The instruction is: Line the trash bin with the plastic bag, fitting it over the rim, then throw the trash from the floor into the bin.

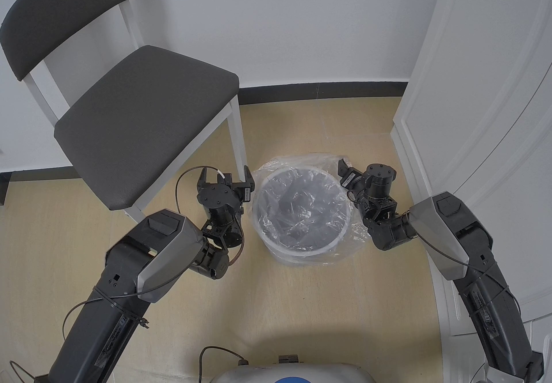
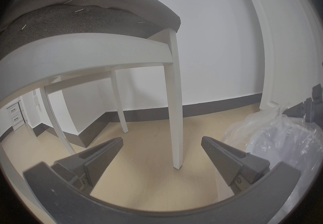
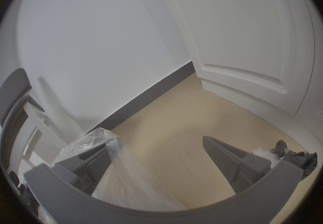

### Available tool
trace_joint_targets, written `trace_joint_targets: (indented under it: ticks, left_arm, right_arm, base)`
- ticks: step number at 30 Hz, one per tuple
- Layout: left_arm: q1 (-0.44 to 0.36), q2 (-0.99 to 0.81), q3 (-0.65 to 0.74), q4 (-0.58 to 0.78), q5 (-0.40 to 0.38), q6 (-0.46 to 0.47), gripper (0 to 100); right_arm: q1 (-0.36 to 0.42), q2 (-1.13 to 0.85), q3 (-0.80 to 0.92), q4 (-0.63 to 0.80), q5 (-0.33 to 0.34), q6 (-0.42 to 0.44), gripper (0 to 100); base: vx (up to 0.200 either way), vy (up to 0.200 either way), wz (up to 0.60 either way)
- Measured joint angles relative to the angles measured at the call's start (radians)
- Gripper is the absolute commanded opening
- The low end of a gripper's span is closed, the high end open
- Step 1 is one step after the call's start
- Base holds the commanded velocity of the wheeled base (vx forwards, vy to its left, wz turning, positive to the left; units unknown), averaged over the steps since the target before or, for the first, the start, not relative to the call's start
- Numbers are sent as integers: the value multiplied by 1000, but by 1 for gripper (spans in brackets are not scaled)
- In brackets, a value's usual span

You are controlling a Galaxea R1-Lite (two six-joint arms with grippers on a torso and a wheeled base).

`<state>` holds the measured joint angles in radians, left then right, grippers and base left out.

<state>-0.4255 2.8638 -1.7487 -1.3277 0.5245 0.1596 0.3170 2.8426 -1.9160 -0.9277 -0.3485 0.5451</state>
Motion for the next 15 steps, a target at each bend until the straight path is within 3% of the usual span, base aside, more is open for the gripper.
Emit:
trace_joint_targets:
  ticks: [15]
  left_arm:
    - [2, 1, 0, 0, 0, 0, 100]
  right_arm:
    - [6, -3, 97, 81, 7, -16, 100]
  base:
    - [0, 0, 0]
